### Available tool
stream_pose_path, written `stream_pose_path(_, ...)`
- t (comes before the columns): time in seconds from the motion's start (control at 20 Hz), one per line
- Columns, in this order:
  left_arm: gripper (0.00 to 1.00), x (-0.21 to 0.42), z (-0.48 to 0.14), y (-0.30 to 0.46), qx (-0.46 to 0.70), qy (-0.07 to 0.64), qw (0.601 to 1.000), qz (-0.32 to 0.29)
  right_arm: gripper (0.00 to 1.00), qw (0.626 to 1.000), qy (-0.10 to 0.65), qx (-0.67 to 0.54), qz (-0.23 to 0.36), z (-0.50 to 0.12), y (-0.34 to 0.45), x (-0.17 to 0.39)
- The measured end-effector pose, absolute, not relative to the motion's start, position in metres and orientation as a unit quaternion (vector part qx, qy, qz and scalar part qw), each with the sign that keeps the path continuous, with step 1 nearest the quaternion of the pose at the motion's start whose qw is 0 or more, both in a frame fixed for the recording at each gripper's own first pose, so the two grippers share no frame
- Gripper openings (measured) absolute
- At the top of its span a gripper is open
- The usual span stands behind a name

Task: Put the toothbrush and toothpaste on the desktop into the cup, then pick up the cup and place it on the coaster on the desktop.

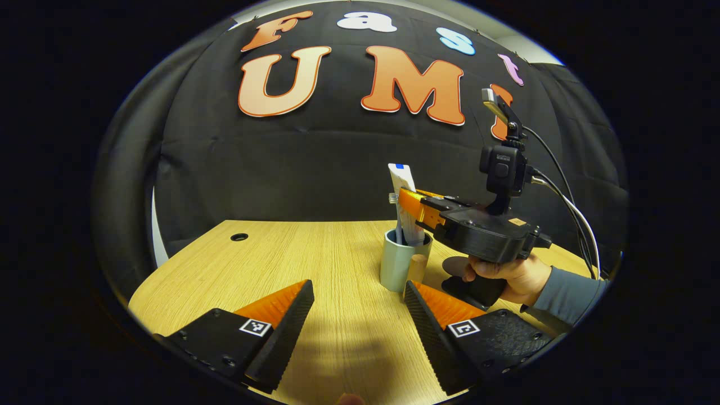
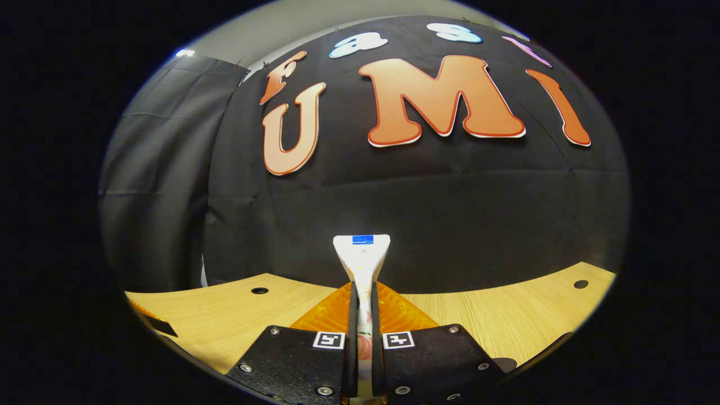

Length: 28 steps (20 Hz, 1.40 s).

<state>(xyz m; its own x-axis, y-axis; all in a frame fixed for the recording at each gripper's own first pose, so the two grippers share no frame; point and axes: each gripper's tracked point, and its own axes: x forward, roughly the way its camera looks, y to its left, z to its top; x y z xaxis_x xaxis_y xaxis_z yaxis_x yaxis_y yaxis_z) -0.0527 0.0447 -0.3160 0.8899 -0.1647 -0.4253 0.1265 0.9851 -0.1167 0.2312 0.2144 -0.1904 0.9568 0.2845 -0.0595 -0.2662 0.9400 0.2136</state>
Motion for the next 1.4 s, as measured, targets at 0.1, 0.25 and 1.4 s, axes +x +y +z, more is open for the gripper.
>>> stream_pose_path(0.1, 0.98, -0.052, -0.321, 0.043, -0.045, 0.229, 0.969, -0.077, 0.13, 0.984, 0.052, 0.097, 0.143, -0.191, 0.214, 0.227)
stream_pose_path(0.25, 0.98, -0.052, -0.324, 0.037, -0.051, 0.237, 0.967, -0.080, 0.17, 0.982, 0.076, 0.082, 0.150, -0.199, 0.213, 0.218)
stream_pose_path(1.4, 0.97, -0.008, -0.314, -0.022, -0.043, 0.280, 0.955, -0.092, 0.86, 0.988, 0.083, 0.015, 0.129, -0.089, 0.094, 0.129)
